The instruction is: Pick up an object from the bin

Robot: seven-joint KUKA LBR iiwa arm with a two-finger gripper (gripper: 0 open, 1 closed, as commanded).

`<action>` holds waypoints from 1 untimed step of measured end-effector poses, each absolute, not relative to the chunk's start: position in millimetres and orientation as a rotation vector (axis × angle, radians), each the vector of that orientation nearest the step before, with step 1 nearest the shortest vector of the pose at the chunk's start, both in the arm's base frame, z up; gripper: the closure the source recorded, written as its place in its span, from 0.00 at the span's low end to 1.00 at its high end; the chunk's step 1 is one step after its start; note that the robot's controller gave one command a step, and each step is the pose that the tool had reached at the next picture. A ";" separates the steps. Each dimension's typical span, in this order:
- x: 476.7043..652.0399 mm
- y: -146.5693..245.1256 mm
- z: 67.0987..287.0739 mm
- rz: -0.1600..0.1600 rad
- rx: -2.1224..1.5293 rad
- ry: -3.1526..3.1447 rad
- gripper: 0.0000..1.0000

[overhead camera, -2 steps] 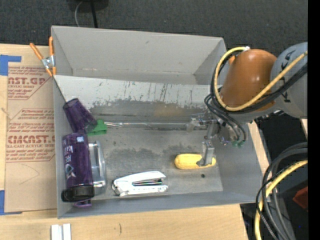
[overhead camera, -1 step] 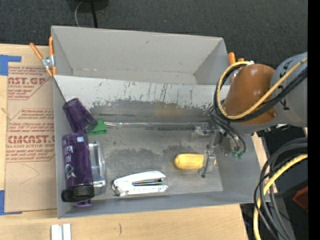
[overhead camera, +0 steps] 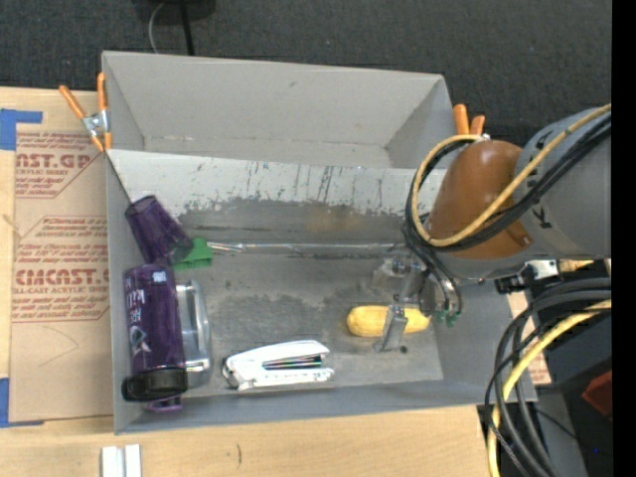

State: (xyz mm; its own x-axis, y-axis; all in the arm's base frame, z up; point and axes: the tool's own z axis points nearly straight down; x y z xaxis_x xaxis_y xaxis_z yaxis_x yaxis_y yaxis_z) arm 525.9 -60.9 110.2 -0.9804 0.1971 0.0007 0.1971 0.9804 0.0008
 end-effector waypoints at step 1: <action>519.1 -62.2 85.0 0.001 -0.300 -3.130 1.00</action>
Offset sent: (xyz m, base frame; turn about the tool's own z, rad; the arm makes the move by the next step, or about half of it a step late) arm 0.0000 0.0000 0.0000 0.0000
